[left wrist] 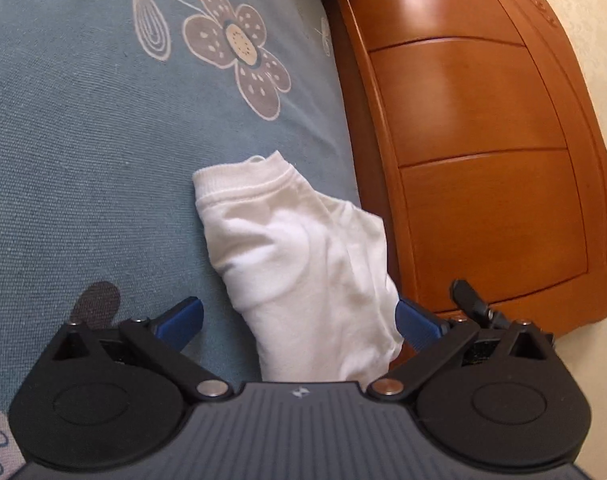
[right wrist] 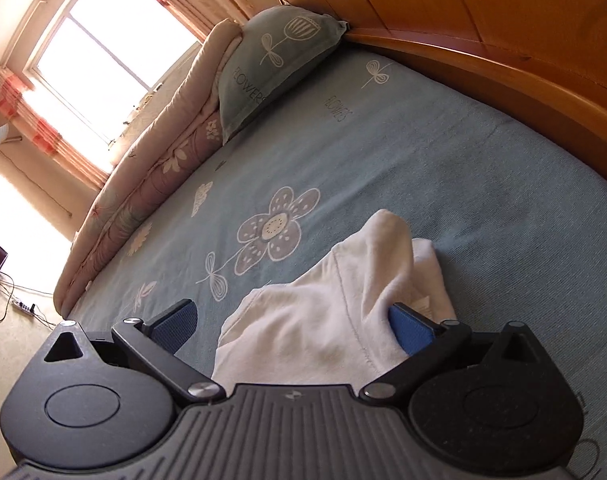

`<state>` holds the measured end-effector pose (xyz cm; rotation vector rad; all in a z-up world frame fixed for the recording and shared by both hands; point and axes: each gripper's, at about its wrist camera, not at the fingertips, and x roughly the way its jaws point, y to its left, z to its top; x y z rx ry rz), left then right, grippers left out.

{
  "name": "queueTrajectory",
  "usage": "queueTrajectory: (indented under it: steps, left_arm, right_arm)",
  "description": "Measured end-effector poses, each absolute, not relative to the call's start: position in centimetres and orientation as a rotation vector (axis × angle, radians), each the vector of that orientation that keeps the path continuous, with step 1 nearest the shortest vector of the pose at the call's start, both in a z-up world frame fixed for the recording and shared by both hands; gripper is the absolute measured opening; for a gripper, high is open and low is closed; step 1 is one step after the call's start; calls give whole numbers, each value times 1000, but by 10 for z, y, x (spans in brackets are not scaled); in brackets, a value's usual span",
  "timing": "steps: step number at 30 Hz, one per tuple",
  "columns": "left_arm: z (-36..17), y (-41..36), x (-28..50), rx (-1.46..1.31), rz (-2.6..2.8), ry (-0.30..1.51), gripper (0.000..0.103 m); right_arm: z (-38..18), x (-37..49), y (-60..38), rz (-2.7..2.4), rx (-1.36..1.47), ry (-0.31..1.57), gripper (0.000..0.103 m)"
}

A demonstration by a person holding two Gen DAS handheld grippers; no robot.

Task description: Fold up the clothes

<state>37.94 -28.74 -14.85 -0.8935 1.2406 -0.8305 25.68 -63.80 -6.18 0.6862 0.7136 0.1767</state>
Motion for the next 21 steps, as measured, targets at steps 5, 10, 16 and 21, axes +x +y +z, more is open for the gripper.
queueTrajectory:
  steps: [5,10,16,21]
  left_arm:
    - [-147,-308,403,-958,-827,1209,101]
    - [-110,-309,411,-923,-905,1025,101]
    - [-86,-301,399,-725,-851,962,100]
    - [-74,-276,390,-568,-845,947,101]
  right_arm:
    - [-52,236,-631,146,669,639,103]
    - [-24,212,-625,135,548,473,103]
    - [-57,240,-621,195,570,535,103]
    - [-69,231,-623,120,574,529,103]
